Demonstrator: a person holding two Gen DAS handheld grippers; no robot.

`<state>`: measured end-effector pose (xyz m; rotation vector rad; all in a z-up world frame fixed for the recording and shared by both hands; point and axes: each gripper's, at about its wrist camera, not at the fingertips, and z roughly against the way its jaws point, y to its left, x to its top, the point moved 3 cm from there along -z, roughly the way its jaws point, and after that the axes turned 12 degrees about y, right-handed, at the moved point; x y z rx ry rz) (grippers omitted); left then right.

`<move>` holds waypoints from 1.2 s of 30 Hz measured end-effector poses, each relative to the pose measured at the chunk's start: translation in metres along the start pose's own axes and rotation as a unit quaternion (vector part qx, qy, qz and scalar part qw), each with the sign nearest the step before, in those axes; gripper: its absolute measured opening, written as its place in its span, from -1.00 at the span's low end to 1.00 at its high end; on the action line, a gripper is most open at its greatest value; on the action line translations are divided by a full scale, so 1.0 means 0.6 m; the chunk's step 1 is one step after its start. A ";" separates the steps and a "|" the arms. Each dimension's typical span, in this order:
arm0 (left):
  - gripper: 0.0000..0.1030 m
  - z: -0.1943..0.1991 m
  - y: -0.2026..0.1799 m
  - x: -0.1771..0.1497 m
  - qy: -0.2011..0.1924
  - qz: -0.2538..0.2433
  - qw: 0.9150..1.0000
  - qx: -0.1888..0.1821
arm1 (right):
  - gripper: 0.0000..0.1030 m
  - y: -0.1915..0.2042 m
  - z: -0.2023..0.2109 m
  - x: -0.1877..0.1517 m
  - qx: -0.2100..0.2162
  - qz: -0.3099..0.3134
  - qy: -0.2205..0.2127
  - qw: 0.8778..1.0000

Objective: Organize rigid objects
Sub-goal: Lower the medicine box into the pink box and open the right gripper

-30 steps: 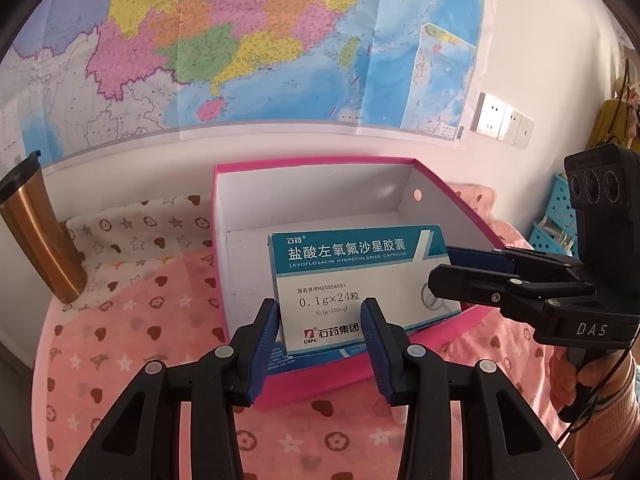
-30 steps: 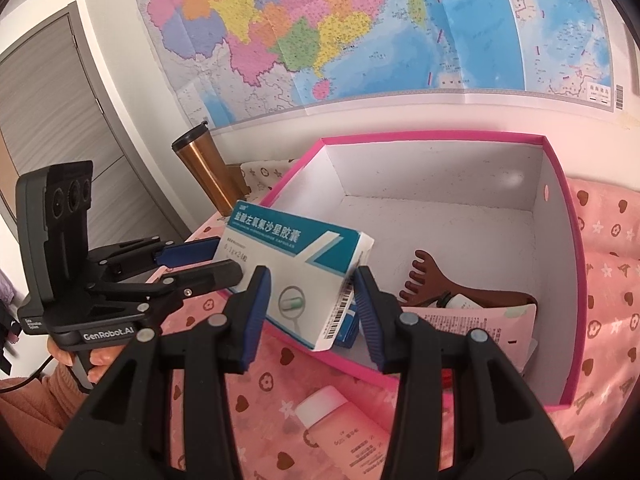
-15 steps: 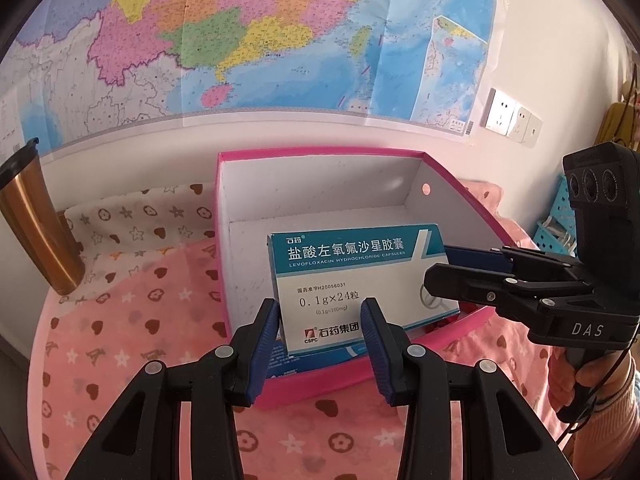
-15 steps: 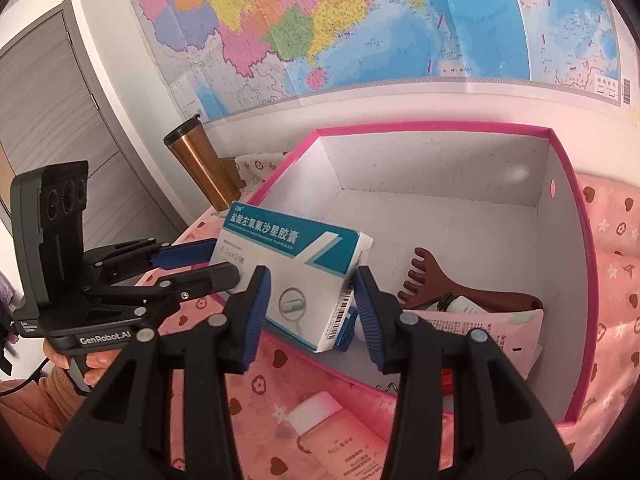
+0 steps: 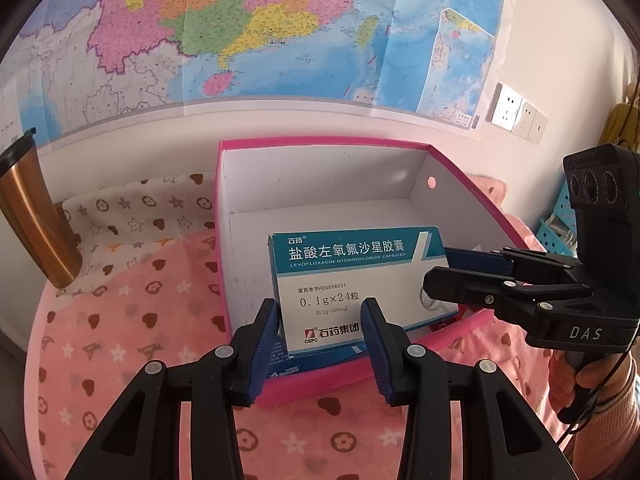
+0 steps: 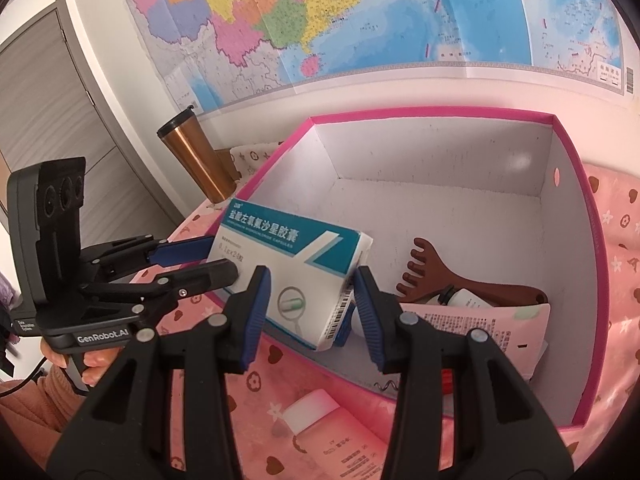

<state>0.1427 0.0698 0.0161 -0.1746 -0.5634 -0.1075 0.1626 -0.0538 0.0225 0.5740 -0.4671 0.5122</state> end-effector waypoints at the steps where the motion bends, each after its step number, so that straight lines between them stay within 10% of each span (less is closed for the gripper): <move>1: -0.18 -0.001 0.000 0.000 0.001 0.000 1.000 -0.001 | -0.10 -0.001 -0.001 0.000 0.000 -0.001 0.001 1.000; 36: -0.12 0.016 -0.005 -0.009 -0.030 0.005 0.999 0.011 | -0.08 -0.009 -0.043 0.001 -0.019 -0.006 0.033 0.999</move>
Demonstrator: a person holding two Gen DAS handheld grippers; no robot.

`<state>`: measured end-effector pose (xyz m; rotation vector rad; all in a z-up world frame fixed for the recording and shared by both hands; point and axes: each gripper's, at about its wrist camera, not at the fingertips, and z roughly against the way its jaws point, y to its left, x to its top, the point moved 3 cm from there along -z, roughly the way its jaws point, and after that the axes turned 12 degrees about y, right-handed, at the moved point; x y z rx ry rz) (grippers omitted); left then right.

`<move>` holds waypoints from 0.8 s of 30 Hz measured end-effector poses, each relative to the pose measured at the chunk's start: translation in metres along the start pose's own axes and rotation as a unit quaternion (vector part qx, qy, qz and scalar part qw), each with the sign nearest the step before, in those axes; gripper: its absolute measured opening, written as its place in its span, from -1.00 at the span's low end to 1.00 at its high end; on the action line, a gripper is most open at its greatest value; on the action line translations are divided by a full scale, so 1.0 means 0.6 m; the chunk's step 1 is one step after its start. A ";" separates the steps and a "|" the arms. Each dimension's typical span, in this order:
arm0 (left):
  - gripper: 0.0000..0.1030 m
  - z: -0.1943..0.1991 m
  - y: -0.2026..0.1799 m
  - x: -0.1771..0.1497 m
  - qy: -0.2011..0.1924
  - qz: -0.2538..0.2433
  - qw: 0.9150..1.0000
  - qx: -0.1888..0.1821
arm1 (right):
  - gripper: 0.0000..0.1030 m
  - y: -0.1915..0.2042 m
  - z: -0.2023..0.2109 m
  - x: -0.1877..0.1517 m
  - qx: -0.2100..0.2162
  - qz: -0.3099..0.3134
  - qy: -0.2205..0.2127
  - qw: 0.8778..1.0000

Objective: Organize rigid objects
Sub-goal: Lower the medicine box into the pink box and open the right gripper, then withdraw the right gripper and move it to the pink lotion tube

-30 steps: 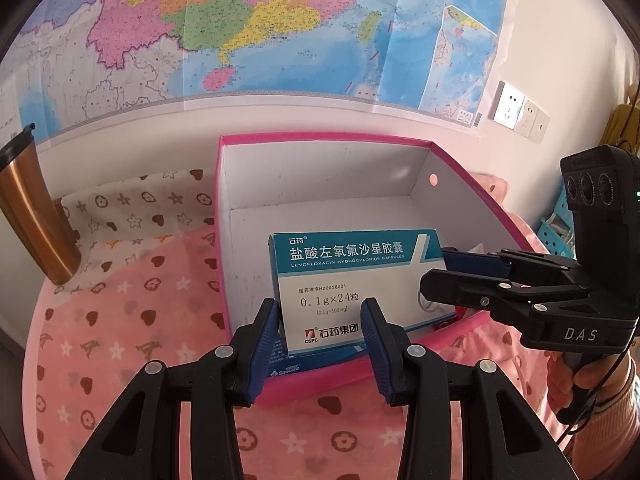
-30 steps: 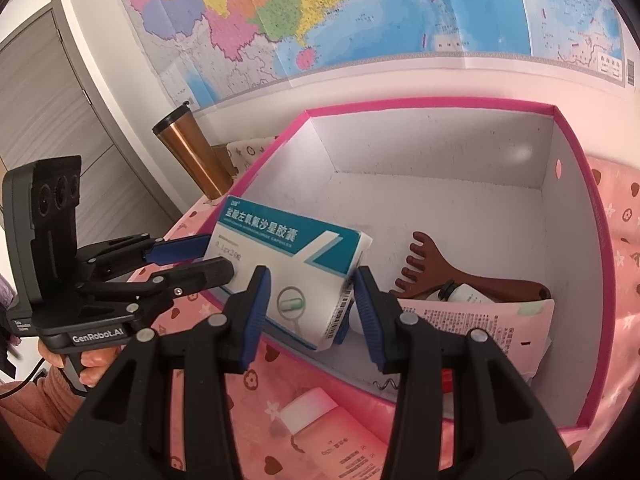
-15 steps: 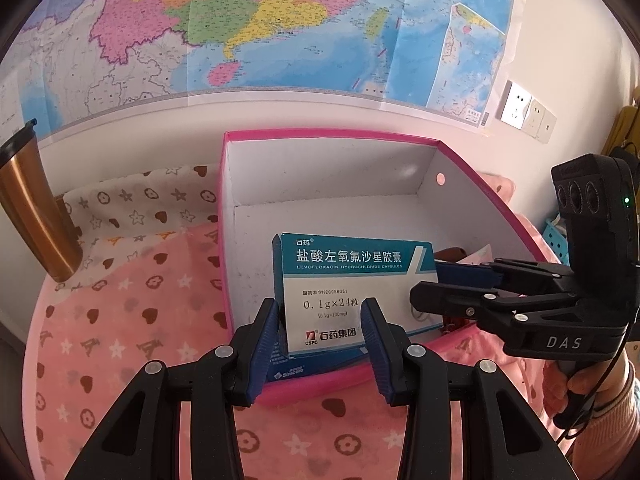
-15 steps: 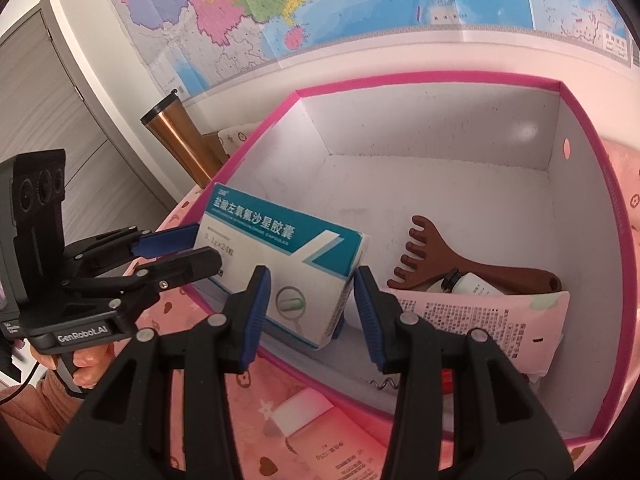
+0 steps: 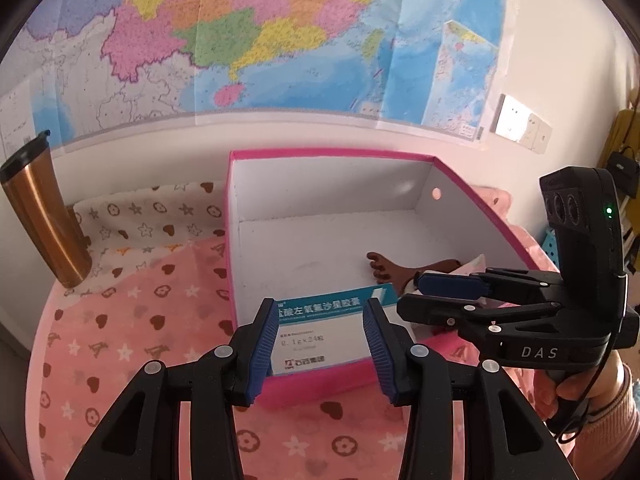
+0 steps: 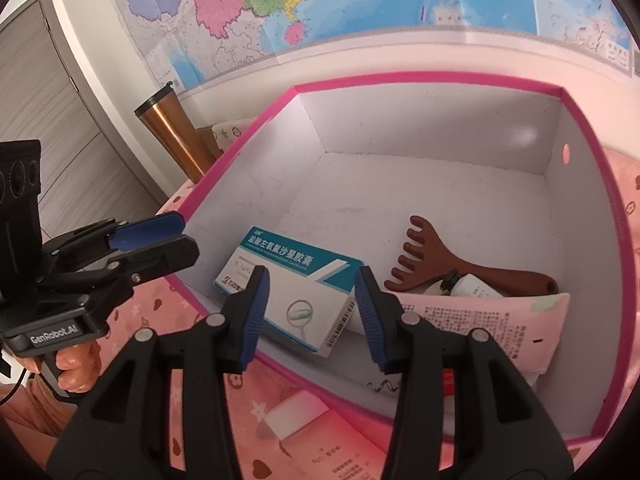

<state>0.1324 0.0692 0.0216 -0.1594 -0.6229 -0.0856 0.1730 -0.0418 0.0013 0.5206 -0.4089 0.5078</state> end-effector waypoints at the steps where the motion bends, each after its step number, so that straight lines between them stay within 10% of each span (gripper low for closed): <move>1: -0.10 0.005 -0.004 -0.004 -0.005 -0.004 1.000 -0.003 | -0.08 0.001 0.003 -0.002 0.000 0.002 -0.002 1.000; 12: 0.14 0.060 -0.058 -0.058 -0.051 -0.052 0.996 -0.060 | 0.15 0.027 0.106 -0.077 -0.004 0.050 -0.075 0.996; 24: 0.14 -0.038 -0.110 -0.123 0.038 -0.079 0.994 -0.070 | 0.17 -0.074 0.127 -0.247 -0.044 -0.068 -0.046 0.996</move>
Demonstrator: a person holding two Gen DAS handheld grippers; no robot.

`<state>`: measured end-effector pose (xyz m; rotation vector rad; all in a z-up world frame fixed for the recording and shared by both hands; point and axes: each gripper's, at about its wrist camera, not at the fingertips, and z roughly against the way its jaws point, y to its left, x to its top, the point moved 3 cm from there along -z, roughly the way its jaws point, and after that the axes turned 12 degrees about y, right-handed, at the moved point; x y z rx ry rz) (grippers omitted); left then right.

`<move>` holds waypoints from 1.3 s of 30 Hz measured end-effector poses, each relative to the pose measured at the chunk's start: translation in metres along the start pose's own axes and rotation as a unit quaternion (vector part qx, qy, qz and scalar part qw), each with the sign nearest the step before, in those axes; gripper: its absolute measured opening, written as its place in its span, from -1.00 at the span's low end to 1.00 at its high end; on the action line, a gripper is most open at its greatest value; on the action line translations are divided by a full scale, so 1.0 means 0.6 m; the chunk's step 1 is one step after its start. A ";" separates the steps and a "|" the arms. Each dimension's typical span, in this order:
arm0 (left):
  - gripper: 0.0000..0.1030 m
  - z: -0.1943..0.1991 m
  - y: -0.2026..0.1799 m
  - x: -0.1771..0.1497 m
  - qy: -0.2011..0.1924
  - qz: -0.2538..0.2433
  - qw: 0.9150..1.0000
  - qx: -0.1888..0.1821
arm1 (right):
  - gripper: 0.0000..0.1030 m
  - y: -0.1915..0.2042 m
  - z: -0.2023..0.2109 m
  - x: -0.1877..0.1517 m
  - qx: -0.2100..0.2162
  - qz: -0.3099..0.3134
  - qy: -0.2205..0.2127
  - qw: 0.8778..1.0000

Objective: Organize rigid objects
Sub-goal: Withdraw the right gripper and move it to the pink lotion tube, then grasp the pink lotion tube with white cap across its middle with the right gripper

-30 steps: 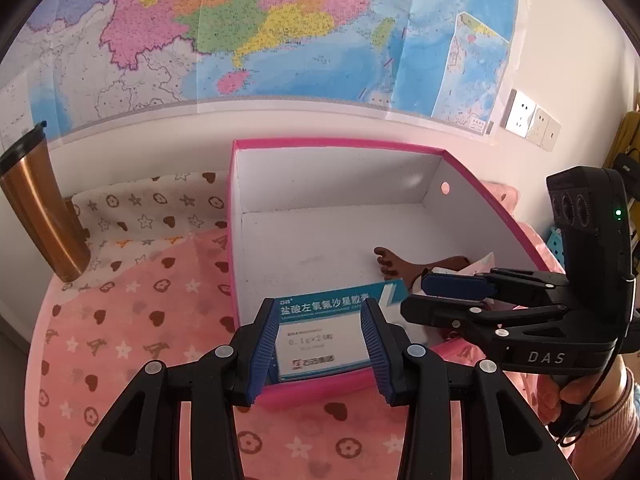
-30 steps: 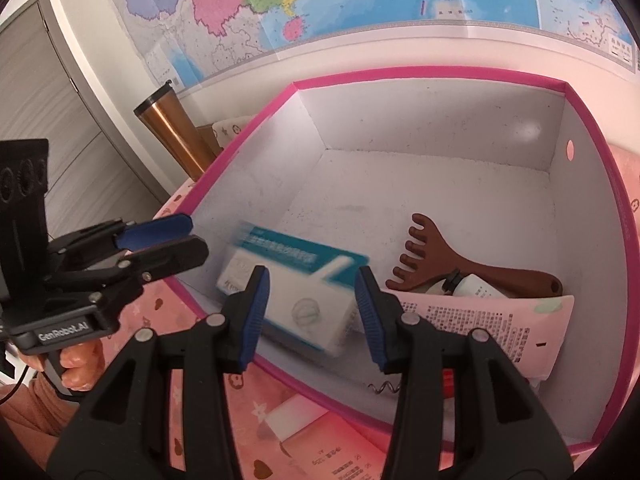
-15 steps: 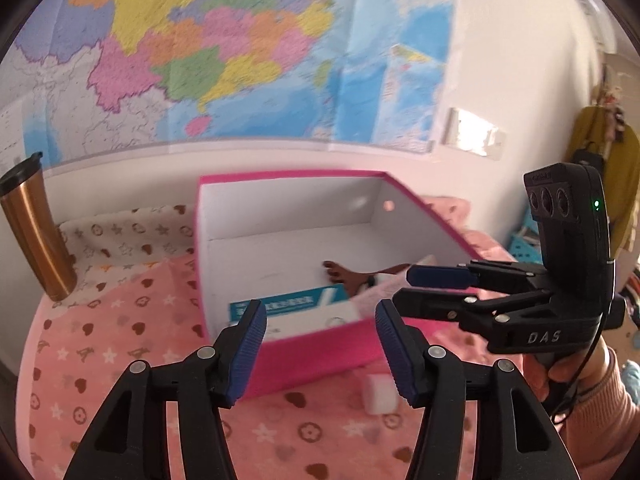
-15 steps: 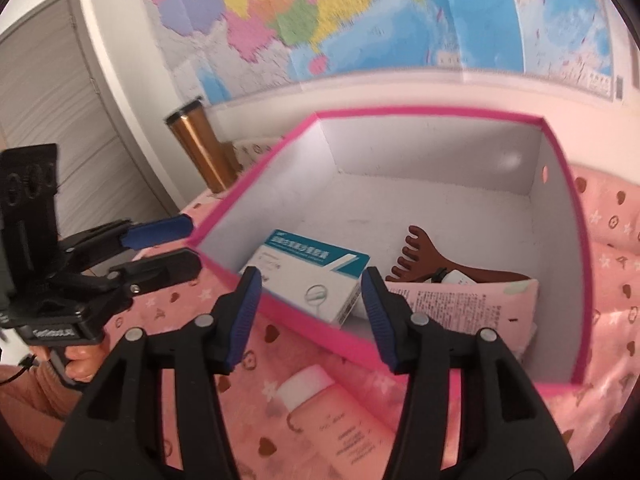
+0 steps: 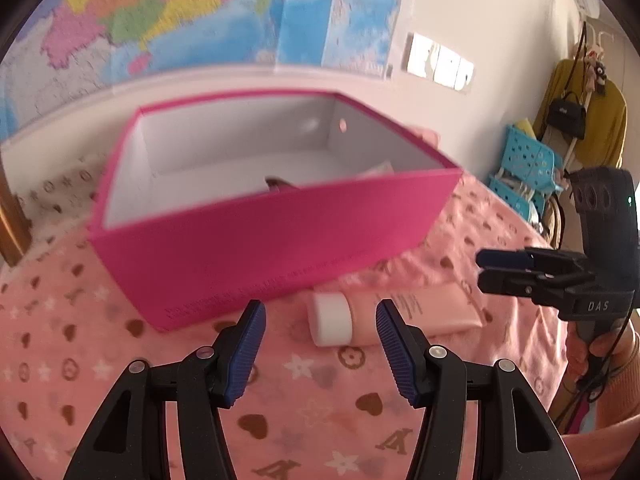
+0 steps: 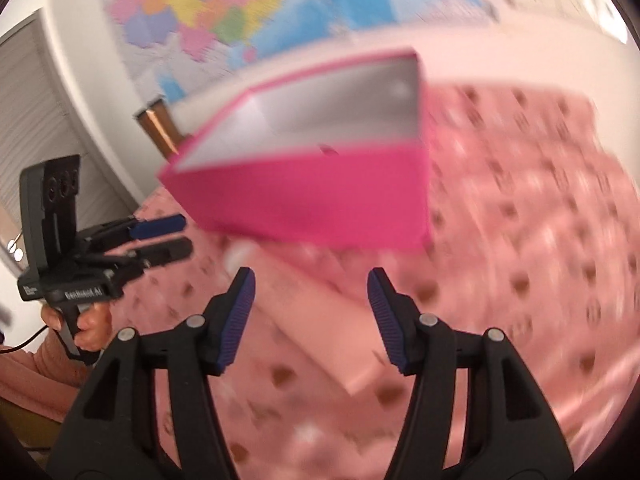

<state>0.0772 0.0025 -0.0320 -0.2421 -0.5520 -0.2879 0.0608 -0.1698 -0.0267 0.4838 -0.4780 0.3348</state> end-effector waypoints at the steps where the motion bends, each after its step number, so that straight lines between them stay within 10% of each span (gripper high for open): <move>1: 0.14 -0.010 -0.001 -0.001 0.008 0.001 1.000 -0.003 | 0.17 -0.010 -0.004 -0.010 -0.002 -0.012 0.007 1.000; 39: -0.02 -0.043 -0.025 -0.018 0.057 0.003 0.998 -0.034 | 0.18 -0.048 -0.031 -0.053 0.029 -0.080 0.021 0.996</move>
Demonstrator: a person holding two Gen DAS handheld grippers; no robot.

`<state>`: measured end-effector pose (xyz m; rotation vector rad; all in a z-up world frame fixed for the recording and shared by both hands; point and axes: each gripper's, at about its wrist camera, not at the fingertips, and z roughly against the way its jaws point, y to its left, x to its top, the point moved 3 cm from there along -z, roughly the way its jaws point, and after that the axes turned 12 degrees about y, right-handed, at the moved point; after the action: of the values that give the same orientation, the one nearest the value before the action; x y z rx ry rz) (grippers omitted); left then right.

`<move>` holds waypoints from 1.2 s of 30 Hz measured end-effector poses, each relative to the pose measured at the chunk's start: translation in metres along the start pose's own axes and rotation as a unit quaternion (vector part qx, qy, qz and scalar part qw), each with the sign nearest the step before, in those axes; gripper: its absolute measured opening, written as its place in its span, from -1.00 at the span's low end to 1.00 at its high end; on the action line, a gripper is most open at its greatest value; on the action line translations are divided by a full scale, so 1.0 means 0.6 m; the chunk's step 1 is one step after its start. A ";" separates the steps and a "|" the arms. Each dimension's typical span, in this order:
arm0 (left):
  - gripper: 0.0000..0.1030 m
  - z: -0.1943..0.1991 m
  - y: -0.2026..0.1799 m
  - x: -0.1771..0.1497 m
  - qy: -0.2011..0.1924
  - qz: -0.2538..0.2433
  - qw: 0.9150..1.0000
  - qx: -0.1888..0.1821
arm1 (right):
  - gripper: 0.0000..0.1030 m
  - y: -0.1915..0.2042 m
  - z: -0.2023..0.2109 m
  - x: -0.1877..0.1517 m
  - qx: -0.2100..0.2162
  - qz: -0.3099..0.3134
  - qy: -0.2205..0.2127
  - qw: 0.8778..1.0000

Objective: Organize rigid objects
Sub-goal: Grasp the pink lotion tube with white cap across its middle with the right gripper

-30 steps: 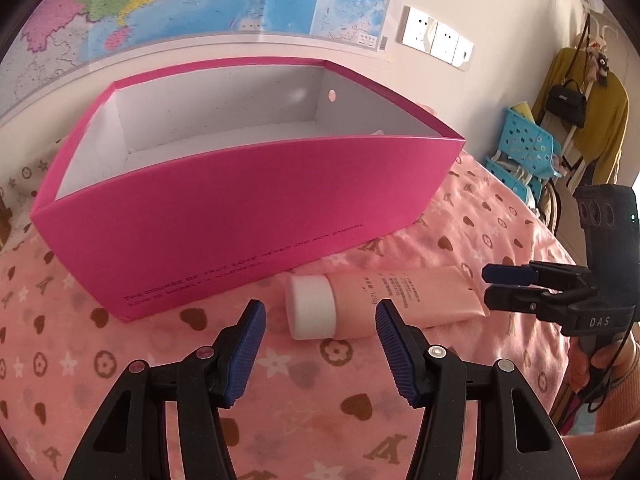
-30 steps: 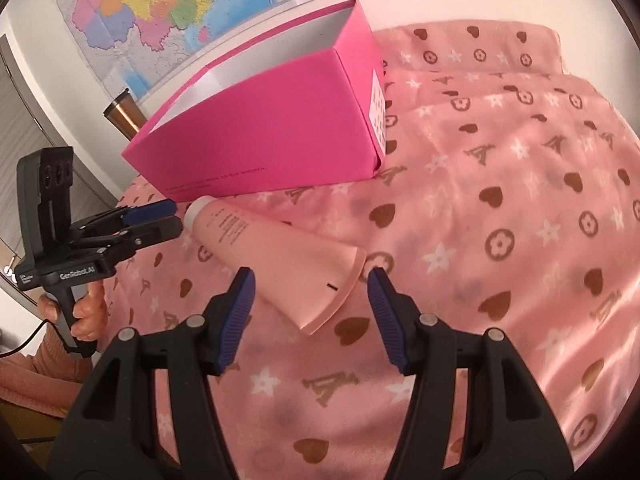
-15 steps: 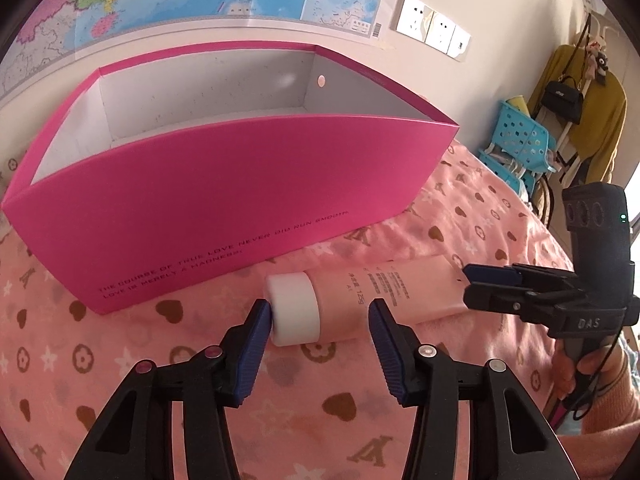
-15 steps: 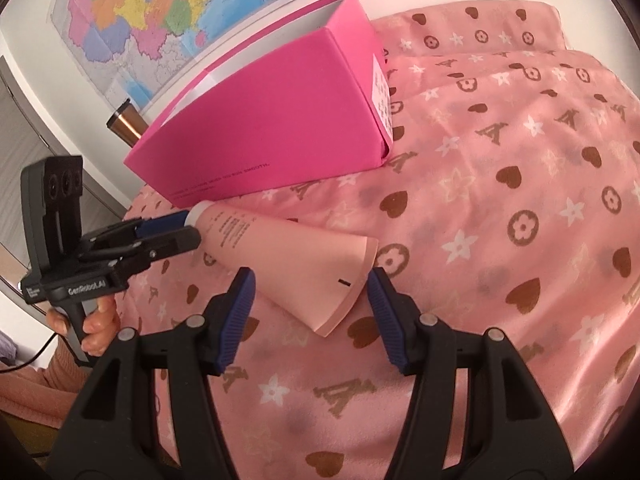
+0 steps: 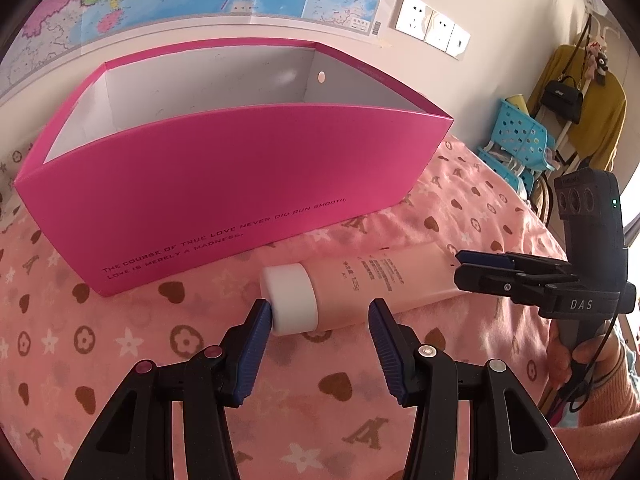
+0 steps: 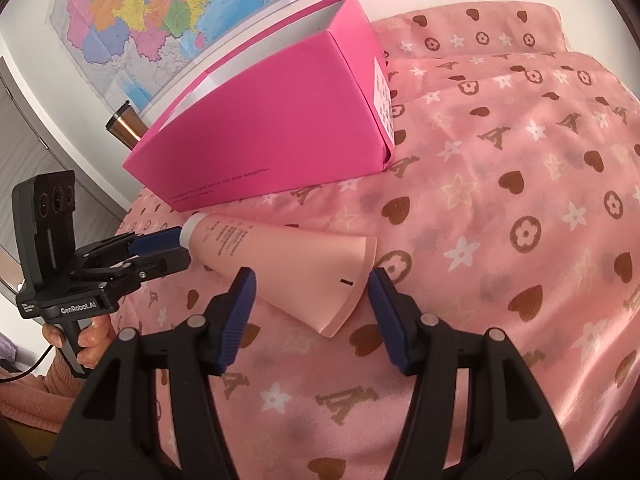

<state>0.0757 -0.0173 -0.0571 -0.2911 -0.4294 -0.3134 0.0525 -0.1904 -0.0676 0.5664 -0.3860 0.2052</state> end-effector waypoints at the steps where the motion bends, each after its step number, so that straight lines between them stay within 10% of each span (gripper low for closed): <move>1: -0.02 0.001 0.002 0.001 -0.002 0.003 1.000 0.002 | 0.18 -0.002 0.000 0.001 0.001 0.000 0.000 1.000; 36: -0.02 0.027 -0.017 0.003 -0.016 0.016 1.000 0.009 | 0.18 0.007 0.017 0.011 -0.014 0.018 -0.029 0.999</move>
<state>0.0675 -0.0216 -0.0401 -0.2849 -0.4577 -0.2727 0.0540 -0.1918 -0.0550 0.5389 -0.4549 0.2174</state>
